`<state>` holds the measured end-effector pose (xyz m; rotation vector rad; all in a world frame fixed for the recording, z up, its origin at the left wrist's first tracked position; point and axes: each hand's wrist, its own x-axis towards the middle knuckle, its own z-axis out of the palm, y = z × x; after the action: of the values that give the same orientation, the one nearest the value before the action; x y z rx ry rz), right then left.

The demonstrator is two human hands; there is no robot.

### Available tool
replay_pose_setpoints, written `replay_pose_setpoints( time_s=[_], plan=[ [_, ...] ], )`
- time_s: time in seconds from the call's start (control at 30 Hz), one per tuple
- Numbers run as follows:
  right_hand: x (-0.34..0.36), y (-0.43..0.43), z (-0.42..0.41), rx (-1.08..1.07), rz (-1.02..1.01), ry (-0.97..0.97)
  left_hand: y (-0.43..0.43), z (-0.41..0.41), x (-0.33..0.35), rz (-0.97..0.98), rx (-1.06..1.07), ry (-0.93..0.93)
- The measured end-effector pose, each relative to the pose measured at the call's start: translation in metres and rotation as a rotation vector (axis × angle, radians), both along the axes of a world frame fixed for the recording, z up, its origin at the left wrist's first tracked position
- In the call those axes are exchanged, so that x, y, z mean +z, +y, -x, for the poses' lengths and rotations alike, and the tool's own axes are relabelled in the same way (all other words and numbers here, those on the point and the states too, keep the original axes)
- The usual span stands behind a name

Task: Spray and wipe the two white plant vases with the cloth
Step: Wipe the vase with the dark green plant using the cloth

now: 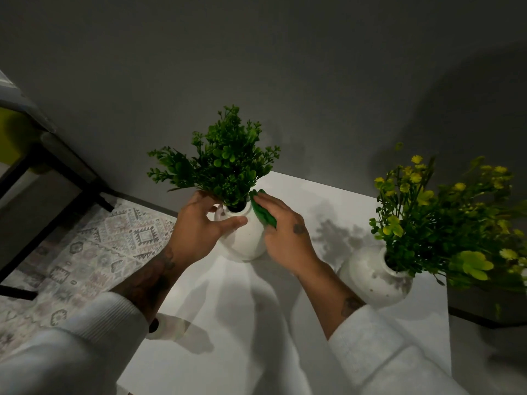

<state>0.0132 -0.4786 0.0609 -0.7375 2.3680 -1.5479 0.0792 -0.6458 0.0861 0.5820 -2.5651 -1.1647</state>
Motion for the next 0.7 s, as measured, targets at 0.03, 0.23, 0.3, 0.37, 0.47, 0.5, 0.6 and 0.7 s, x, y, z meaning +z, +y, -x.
replay_pose_setpoints(
  time_s=[0.03, 0.23, 0.3, 0.37, 0.47, 0.5, 0.6, 0.7],
  plan=[
    [0.001, -0.001, 0.003, 0.011, -0.009, 0.012, 0.0, 0.0, 0.0, 0.0, 0.006, 0.0],
    [-0.018, 0.012, -0.02, 0.008, 0.033, 0.118, -0.002, -0.001, -0.005, 0.017, -0.003, -0.001],
    [-0.022, 0.014, -0.028, -0.011, 0.049, 0.138, -0.003, -0.001, -0.007, 0.036, -0.006, -0.004],
    [-0.02, 0.009, -0.026, -0.034, 0.055, 0.124, -0.004, 0.0, -0.007, 0.042, -0.008, -0.01],
    [-0.009, -0.003, -0.013, -0.054, 0.027, 0.067, -0.006, 0.001, -0.007, 0.038, -0.01, -0.017],
    [-0.007, -0.005, -0.01, -0.053, 0.017, 0.067, -0.006, 0.001, -0.008, 0.037, -0.007, -0.015],
    [-0.007, -0.004, -0.016, -0.051, -0.003, 0.113, -0.005, 0.001, -0.009, 0.035, 0.002, -0.01],
    [-0.016, 0.005, -0.031, -0.038, 0.028, 0.164, -0.005, 0.001, -0.01, 0.028, -0.006, -0.008]
  ],
)
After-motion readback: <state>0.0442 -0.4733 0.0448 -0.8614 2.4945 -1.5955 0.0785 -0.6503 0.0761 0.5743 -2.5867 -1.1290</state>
